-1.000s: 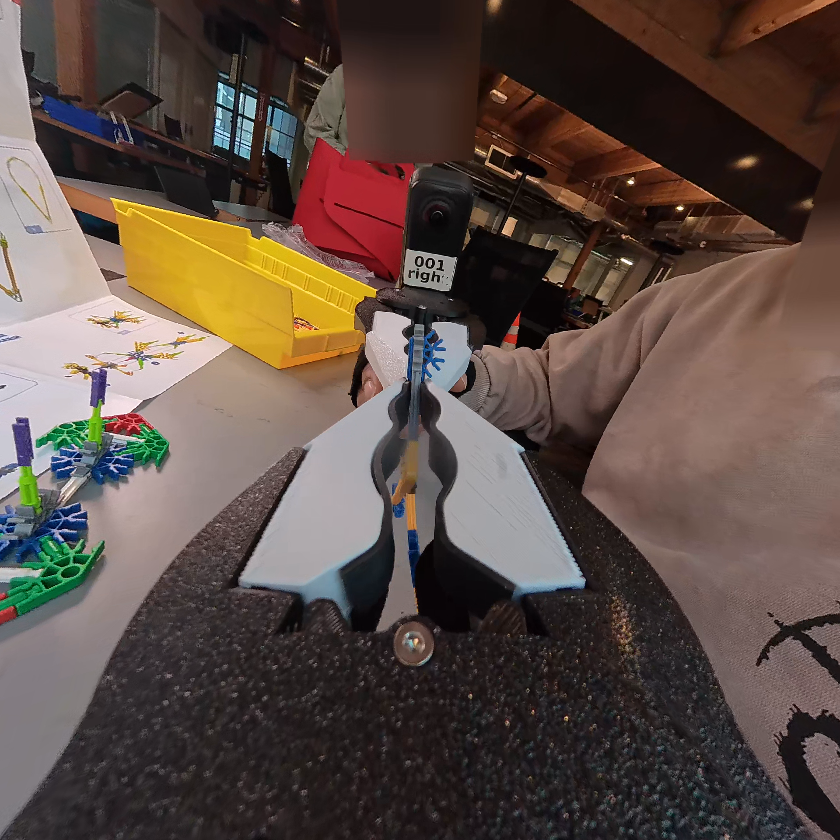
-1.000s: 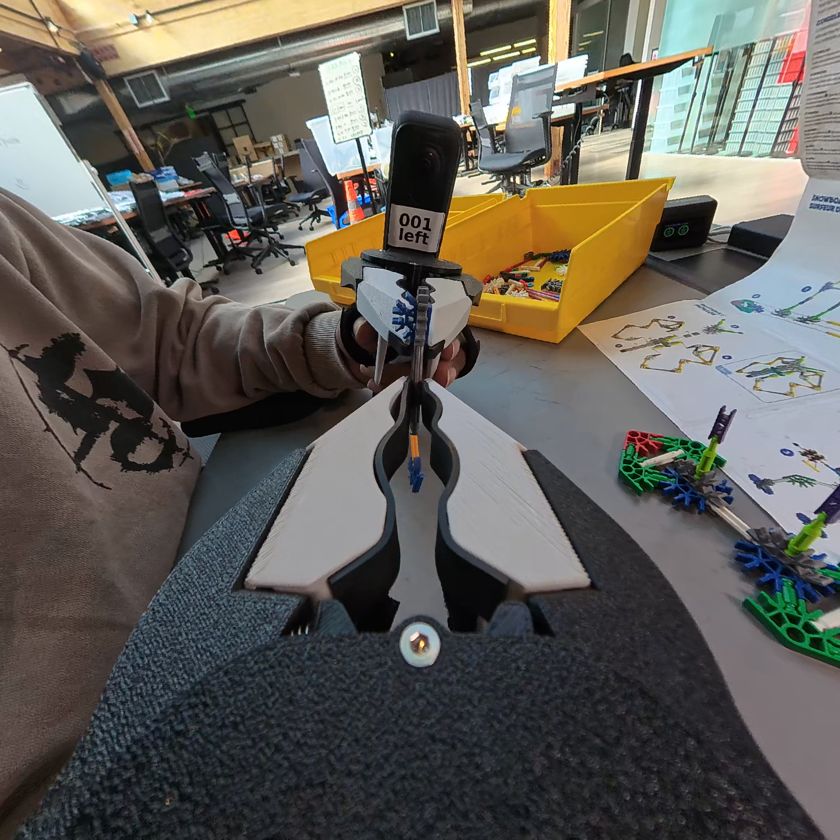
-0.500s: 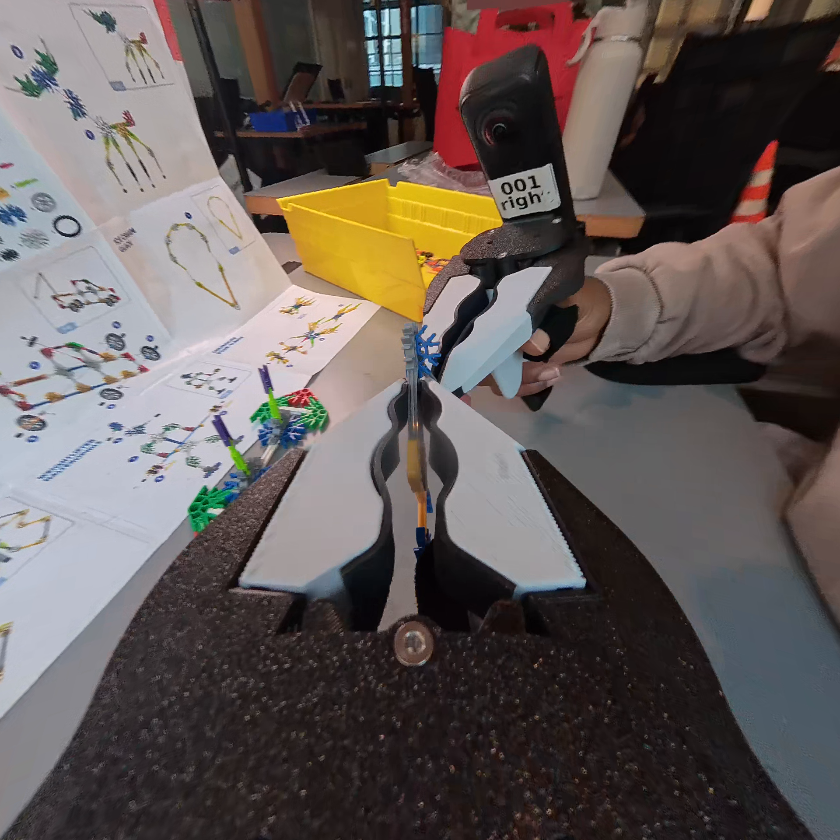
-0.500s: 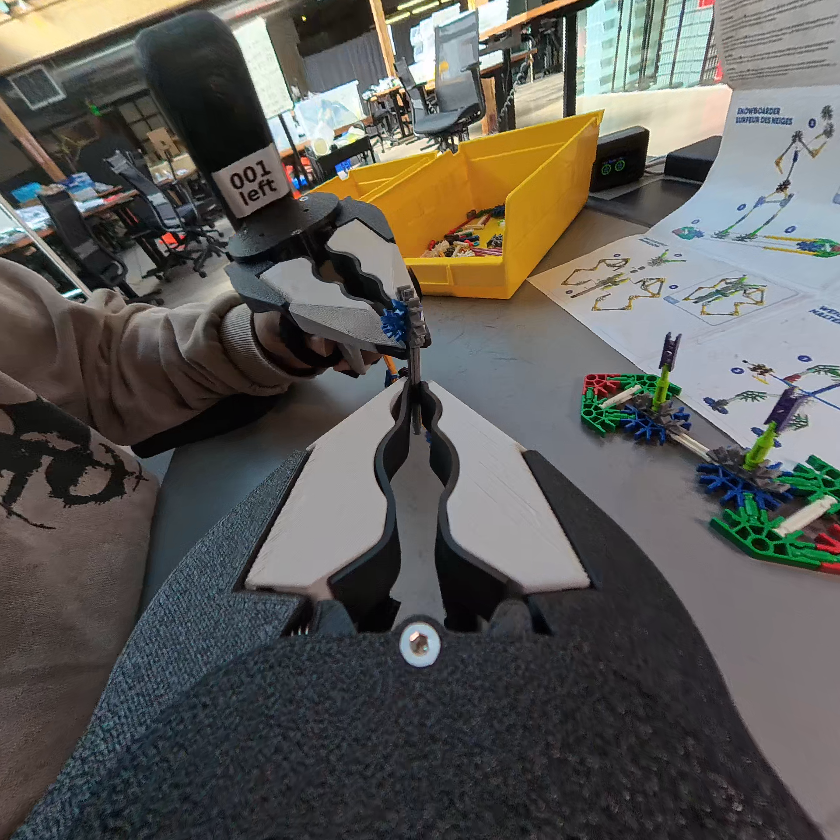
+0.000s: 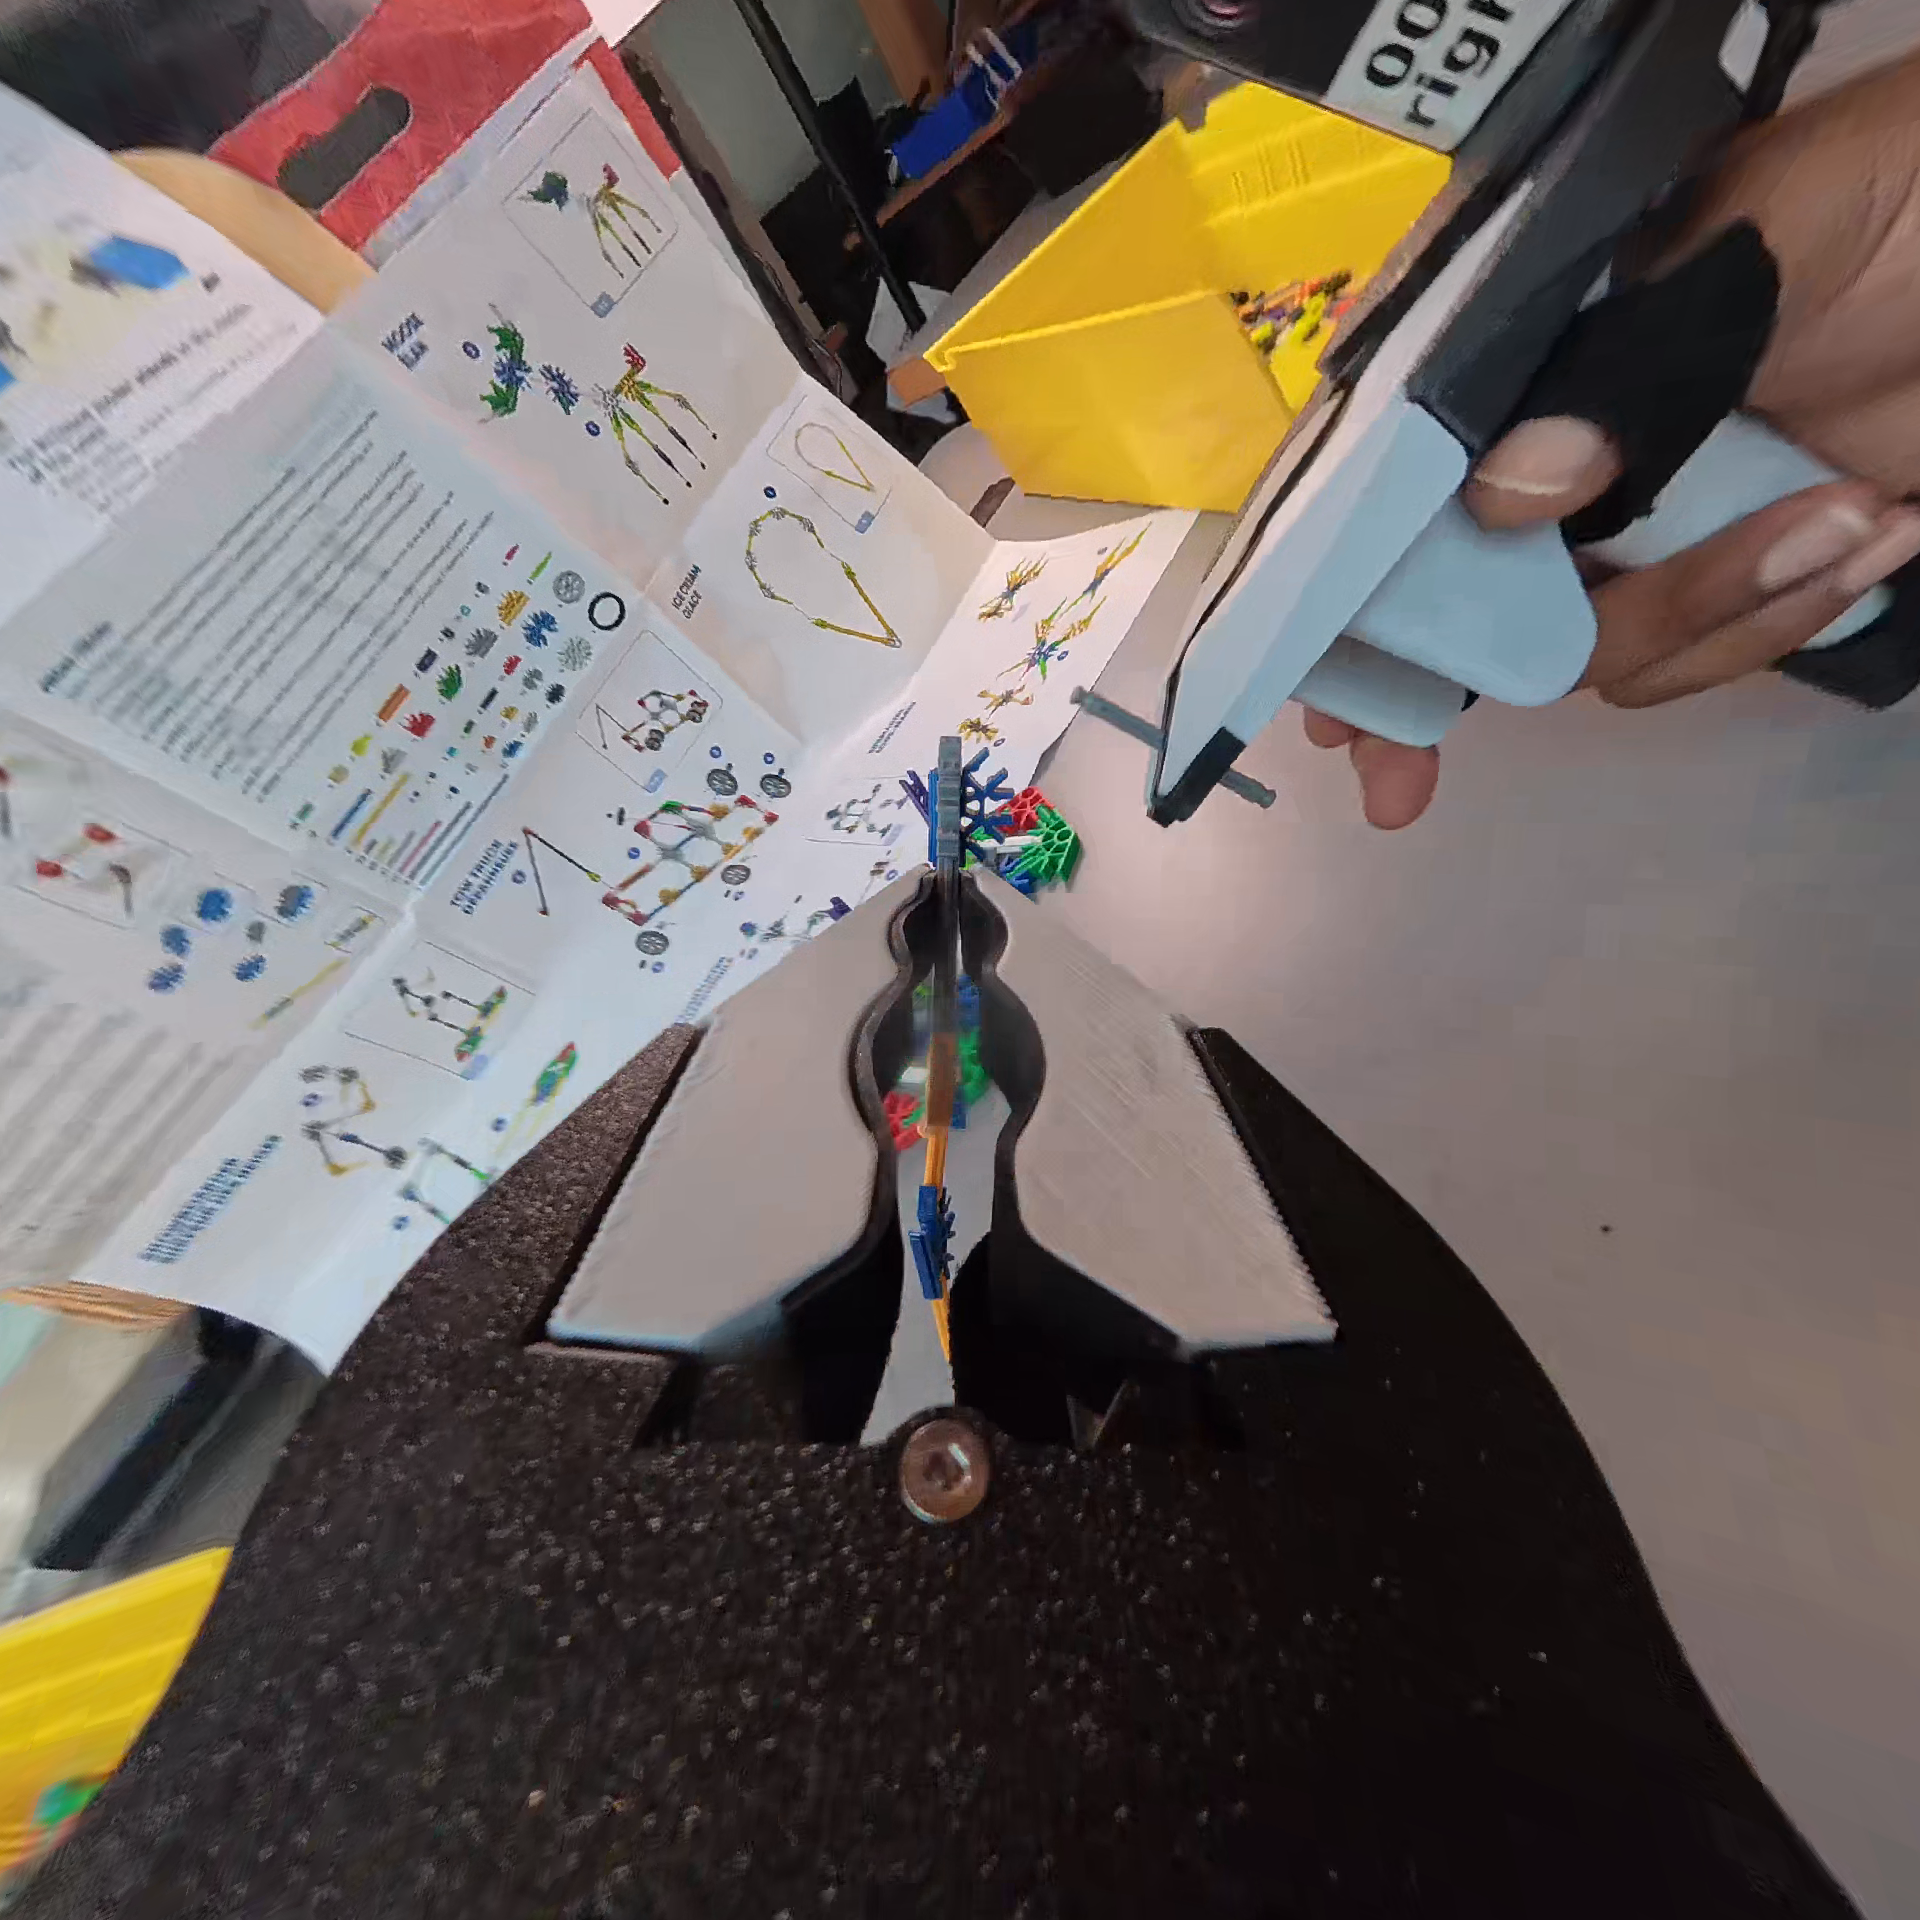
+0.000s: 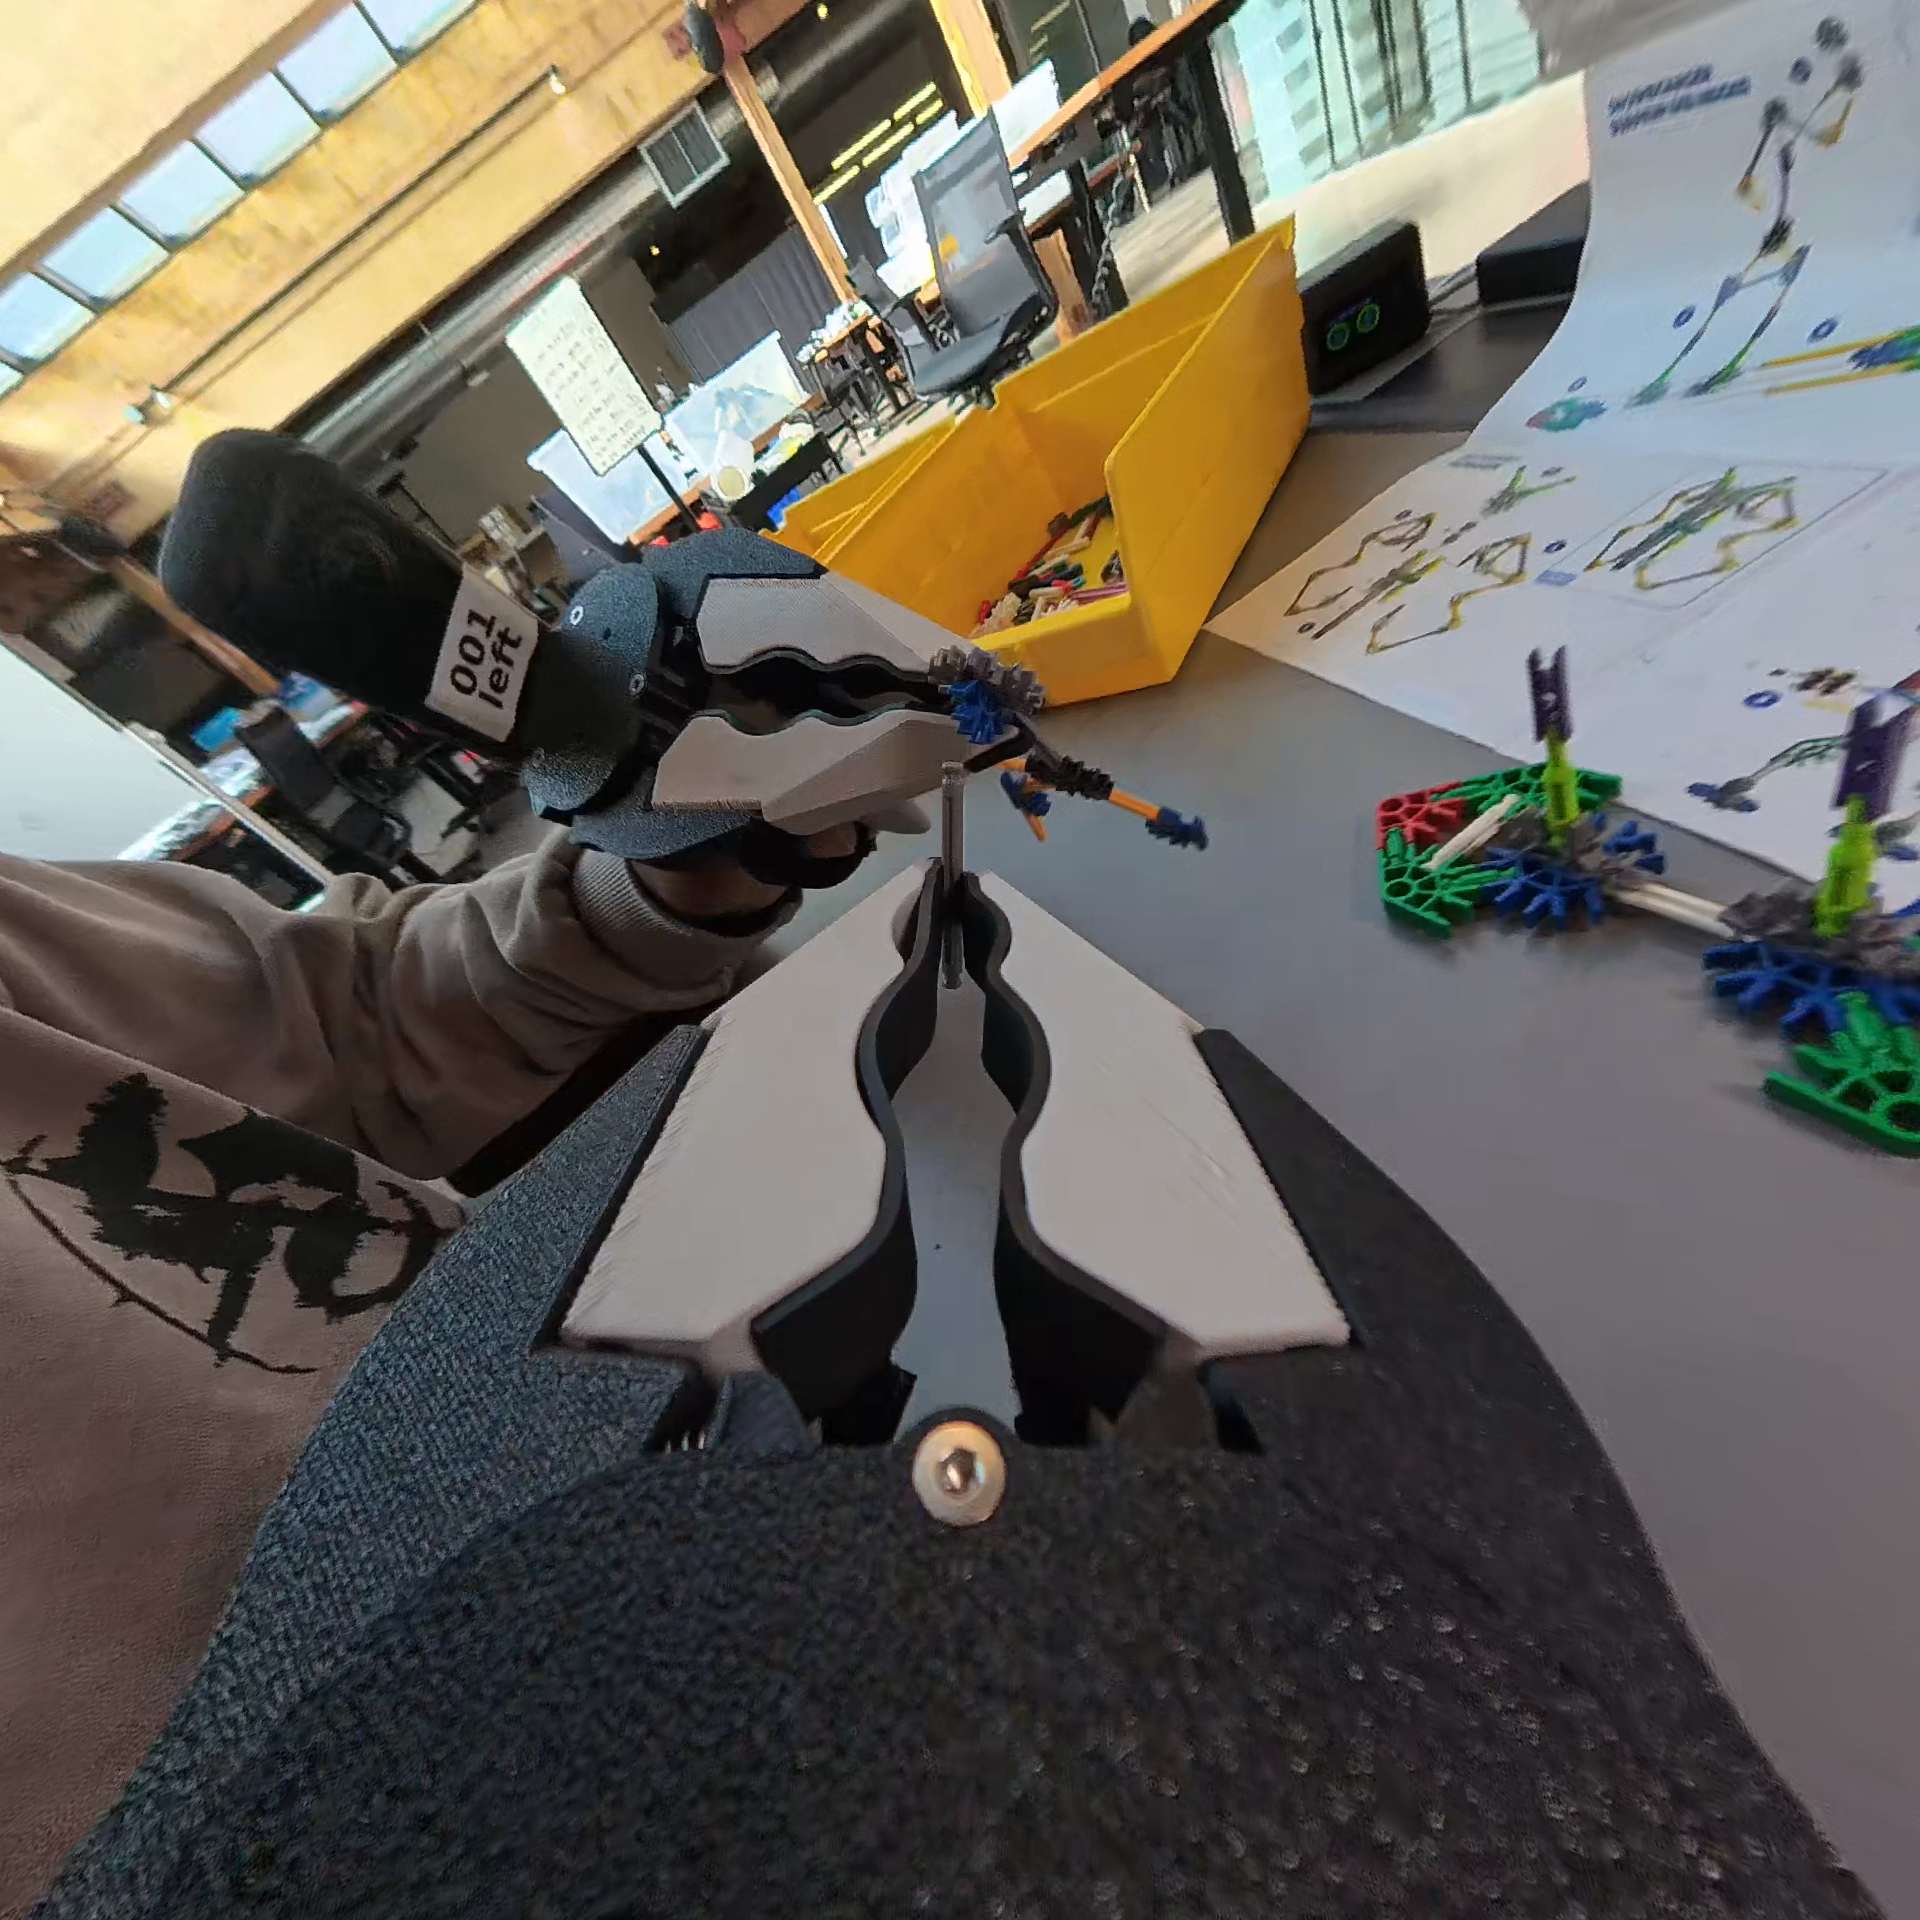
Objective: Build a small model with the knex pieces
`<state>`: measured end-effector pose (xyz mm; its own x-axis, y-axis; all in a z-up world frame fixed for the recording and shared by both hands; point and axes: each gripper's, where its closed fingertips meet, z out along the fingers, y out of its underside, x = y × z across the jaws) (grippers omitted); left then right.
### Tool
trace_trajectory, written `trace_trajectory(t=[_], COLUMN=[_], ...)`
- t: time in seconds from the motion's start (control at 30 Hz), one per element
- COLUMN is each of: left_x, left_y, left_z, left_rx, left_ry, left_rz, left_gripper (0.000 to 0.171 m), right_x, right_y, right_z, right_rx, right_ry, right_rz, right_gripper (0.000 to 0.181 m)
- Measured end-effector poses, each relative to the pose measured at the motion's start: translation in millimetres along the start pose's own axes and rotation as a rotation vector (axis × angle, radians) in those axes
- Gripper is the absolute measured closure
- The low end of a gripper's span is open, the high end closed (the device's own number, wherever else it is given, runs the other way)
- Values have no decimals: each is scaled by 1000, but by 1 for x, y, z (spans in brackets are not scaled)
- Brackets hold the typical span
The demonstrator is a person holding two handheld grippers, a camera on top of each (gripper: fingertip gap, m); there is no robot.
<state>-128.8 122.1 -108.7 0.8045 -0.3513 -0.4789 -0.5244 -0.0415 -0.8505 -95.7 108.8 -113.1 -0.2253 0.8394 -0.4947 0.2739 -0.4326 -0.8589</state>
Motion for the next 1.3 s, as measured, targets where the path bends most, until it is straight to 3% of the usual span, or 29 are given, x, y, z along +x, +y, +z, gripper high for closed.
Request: trace_trajectory(t=[0.23, 0.4, 0.63, 0.83, 0.9, 0.97, 1.03, 1.1, 1.2, 1.3], left_x=[-21, -41, -36, 26, 38, 40, 34, 24, 12, 7], left_y=[8, 25, 30, 67, 86, 96, 95, 88, 75, 71], left_z=[-3, -3, 1, 10, 9, 9, 11, 13, 13, 13], left_rx=[159, 242, 211, -202, -345, -412, -401, -349, -264, -232], left_ry=[222, 239, 268, 495, 476, 437, 389, 347, 306, 285], left_rz=[-743, -1070, -1085, -1039, -927, -824, -768, -720, -685, -677], left_gripper=[170, 170, 170, 167, 163, 158, 135, 125, 122, 122], right_x=[32, 57, 84, 123, 126, 124, 123, 121, 119, 123], right_y=[-46, -73, -97, -95, -88, -81, -74, -71, -79, -111], right_z=[-38, -70, -108, -134, -129, -120, -113, -109, -117, -157], right_rx=[132, 235, 293, 207, 176, 147, 115, 95, 100, 163], right_ry=[194, 322, 506, 772, 769, 750, 738, 732, 761, 894], right_rz=[-298, -388, -462, -530, -521, -527, -537, -548, -581, -641], right_gripper=[179, 180, 181, 180, 180, 180, 180, 180, 180, 180])
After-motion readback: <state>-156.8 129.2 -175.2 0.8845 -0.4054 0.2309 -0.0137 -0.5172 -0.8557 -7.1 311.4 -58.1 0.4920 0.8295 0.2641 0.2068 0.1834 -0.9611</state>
